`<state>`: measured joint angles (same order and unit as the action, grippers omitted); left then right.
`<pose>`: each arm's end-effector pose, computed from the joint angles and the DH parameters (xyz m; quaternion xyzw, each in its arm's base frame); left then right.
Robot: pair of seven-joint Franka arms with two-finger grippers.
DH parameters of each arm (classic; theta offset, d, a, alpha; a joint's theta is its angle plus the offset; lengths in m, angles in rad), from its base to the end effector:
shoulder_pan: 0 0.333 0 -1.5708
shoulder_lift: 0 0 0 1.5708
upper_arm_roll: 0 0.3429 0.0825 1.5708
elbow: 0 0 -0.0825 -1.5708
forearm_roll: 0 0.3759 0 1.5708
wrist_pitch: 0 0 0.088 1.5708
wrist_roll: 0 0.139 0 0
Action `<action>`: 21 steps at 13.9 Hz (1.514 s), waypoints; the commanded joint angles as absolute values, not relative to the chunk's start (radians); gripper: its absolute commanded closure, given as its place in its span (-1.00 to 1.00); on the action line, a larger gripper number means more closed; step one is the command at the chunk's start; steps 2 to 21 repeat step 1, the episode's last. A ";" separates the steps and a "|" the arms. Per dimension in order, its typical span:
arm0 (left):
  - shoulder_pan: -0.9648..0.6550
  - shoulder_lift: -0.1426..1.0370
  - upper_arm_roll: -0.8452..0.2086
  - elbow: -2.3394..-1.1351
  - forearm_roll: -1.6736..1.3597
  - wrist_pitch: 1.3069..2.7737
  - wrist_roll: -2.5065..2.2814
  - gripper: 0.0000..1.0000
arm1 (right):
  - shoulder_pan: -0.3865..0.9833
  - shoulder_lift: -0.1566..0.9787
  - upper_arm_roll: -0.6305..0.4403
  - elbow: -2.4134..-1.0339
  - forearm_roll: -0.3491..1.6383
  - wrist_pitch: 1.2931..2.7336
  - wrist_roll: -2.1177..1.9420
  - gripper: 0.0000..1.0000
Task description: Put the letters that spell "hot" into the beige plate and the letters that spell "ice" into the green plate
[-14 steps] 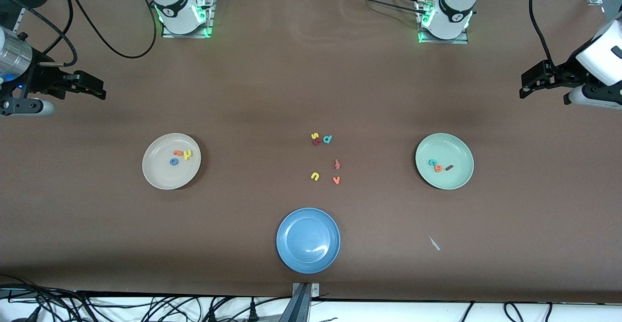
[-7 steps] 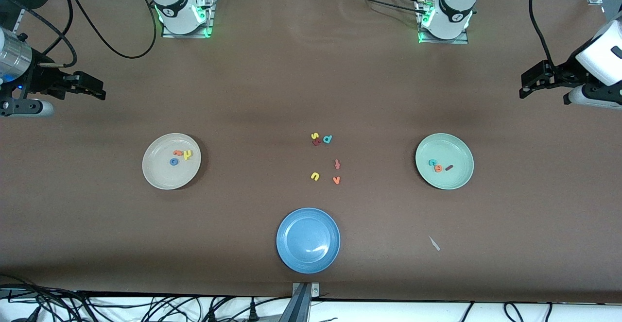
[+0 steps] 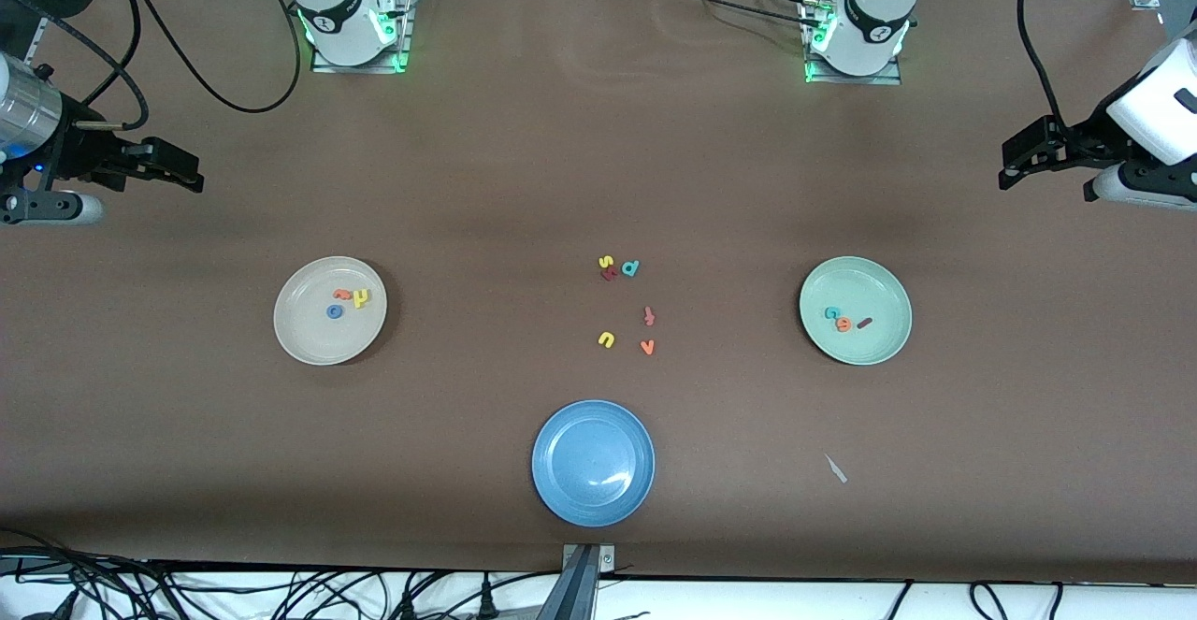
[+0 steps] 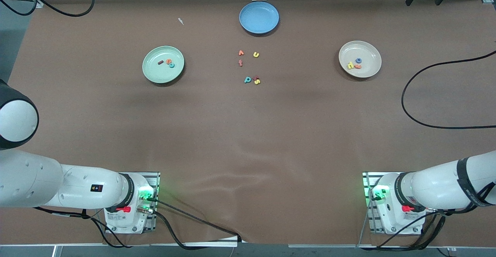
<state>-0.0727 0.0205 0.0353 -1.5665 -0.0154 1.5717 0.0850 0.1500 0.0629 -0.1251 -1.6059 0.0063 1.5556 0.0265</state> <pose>0.5521 -0.0230 0.6102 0.9981 -0.0611 -0.0075 0.0075 0.5574 0.0167 0.5676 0.9984 -0.0010 -0.0563 0.0022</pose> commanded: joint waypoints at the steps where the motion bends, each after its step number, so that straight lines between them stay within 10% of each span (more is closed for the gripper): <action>1: -0.080 0.029 0.034 -1.540 0.008 1.552 0.071 -1.00 | 0.158 0.075 -0.132 -1.575 -0.006 1.535 0.037 -1.00; 21: -0.080 0.029 0.034 -1.540 0.008 1.552 0.071 -1.00 | 0.158 0.075 -0.132 -1.575 -0.006 1.535 0.037 -1.00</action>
